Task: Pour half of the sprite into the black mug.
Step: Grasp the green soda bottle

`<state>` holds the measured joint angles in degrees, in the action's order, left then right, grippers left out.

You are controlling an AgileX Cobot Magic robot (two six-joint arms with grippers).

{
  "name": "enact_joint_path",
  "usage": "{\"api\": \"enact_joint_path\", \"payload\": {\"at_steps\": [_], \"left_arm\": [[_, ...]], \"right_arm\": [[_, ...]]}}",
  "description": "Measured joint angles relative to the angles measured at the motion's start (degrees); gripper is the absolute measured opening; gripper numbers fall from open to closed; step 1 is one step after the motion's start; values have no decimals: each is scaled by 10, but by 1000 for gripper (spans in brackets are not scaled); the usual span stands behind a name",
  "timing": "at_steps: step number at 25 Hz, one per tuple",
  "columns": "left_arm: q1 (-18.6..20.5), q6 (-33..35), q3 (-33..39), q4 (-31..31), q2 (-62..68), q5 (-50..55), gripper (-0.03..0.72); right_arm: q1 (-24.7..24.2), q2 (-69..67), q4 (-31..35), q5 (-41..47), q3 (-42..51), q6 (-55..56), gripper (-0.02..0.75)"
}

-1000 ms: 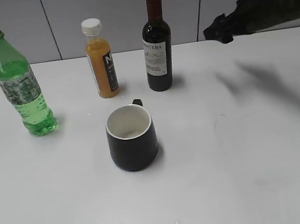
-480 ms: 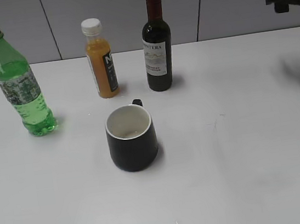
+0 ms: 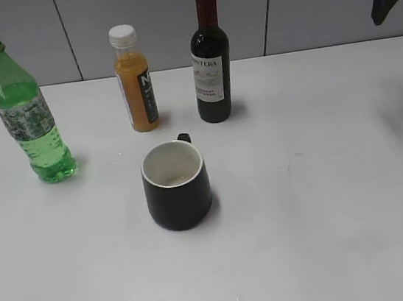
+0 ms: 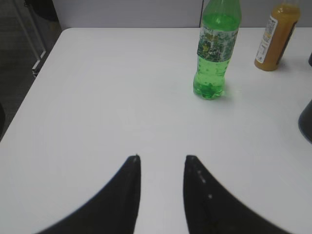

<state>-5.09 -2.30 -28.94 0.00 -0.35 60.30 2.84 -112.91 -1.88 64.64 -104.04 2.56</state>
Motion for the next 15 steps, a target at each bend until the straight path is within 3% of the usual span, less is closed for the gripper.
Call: {"api": "enact_joint_path", "payload": {"at_steps": [6,15], "left_arm": [[0,0,0,0,0,0,238],[0,0,0,0,0,0,238]], "right_arm": [[0,67,37,30,54,-9,594],[0,316,24,36,311,-19,594]]}}
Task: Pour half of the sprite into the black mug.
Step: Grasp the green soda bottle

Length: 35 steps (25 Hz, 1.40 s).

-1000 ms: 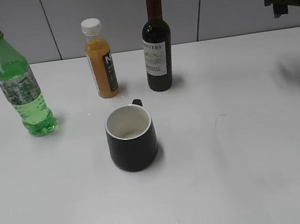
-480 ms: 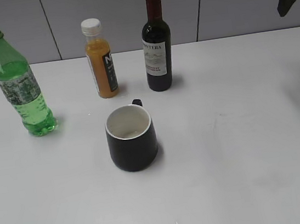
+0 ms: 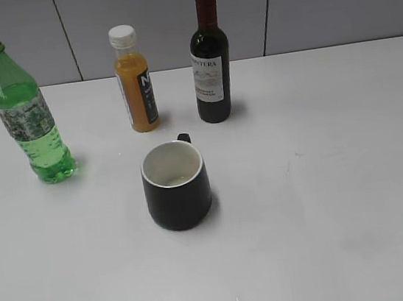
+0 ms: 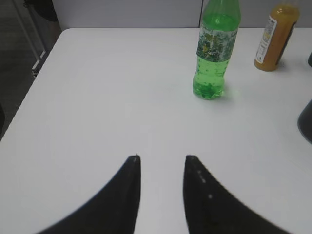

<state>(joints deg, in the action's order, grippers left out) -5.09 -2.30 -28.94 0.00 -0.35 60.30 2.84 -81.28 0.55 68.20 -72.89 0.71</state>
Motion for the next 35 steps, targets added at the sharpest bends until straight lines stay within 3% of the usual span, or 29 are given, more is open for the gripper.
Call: {"api": "enact_joint_path", "payload": {"at_steps": [9,20,35], "left_arm": [[0,0,0,0,0,0,238],[0,0,0,0,0,0,238],[0,0,0,0,0,0,238]], "right_arm": [[0,234,0,-11,240,-1,594],[0,485,-2,-103,447,-2,592],[0,786,2,-139,491,-16,592]]}}
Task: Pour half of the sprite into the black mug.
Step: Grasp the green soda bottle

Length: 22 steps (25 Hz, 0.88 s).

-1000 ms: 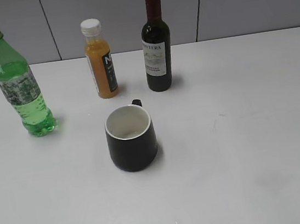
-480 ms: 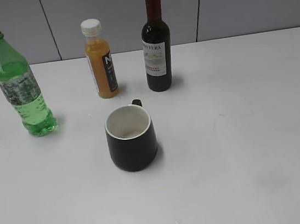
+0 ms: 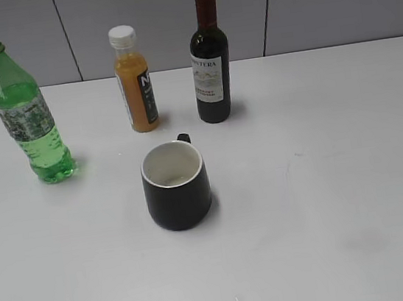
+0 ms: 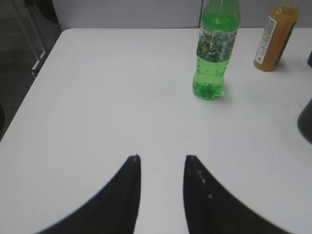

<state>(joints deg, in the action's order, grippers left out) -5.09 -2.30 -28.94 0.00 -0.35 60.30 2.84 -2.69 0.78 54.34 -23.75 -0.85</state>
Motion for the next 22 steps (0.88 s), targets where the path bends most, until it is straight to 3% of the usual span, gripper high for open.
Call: {"api": "enact_joint_path", "payload": {"at_steps": [22], "left_arm": [[0,0,0,0,0,0,238]], "right_arm": [[0,29,2,-1,0,-1,592]]}}
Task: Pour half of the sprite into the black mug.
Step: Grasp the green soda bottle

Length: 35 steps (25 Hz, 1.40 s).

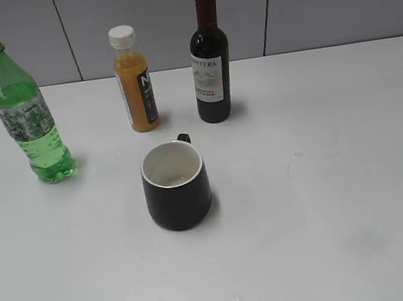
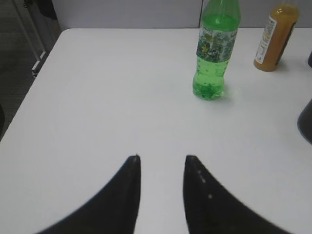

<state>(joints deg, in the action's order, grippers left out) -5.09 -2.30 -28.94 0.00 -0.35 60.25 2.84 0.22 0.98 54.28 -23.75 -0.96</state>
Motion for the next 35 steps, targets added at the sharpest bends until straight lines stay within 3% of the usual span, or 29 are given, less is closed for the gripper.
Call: {"api": "enact_joint_path", "payload": {"at_steps": [10,14,17,21,22,35], "left_arm": [[0,0,0,0,0,0,239],[0,0,0,0,0,0,281],[0,0,0,0,0,0,393],[0,0,0,0,0,0,619],[0,0,0,0,0,0,639],[0,0,0,-5,76,-3,639]], "right_arm": [[0,0,0,0,0,0,592],[0,0,0,0,0,0,592],[0,0,0,0,0,0,592],[0,0,0,0,0,0,592],[0,0,0,0,0,0,592],[0,0,0,0,0,0,591]]}}
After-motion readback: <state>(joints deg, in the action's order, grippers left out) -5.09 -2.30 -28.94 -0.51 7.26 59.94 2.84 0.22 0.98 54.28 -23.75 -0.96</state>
